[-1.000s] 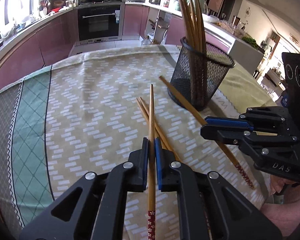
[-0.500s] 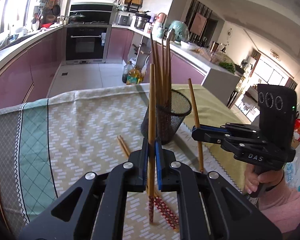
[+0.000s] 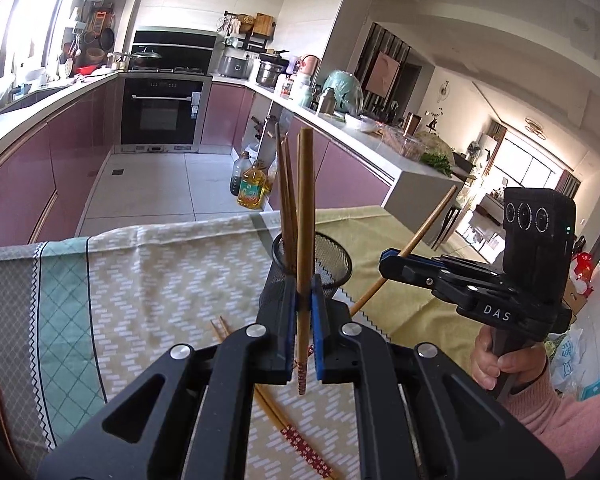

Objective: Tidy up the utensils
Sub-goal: 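Lift the left gripper's chopstick upright over the holder while the right gripper carries its chopstick, then lower the left gripper's chopstick into the holder and open while the right gripper releases its chopstick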

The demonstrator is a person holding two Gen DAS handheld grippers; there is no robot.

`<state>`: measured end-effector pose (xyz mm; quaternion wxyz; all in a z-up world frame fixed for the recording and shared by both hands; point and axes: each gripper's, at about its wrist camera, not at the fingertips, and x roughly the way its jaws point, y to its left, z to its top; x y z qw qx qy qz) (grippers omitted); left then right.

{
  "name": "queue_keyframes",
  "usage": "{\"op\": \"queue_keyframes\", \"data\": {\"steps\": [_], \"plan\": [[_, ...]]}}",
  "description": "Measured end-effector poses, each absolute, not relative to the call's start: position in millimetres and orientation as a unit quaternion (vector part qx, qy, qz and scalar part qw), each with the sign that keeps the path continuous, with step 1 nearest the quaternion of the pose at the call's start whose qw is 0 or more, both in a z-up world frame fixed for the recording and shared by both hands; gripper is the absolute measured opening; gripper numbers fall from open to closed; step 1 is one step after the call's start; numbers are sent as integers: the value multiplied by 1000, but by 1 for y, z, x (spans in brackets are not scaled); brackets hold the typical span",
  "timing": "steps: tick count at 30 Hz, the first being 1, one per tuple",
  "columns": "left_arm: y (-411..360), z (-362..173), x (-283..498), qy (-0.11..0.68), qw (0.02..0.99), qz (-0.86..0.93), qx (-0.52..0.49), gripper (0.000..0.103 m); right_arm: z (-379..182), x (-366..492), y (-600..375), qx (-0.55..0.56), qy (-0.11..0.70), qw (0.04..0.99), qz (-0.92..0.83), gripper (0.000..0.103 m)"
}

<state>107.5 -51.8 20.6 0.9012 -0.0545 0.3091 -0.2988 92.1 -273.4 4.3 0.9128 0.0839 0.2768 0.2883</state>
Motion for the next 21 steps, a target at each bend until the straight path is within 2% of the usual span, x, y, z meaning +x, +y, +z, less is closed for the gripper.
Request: {"op": "queue_keyframes", "data": {"steps": [21], "plan": [[-72,69,143,257,915,-303,-69,7,61,108,-290,74,215,935,273,6]]}}
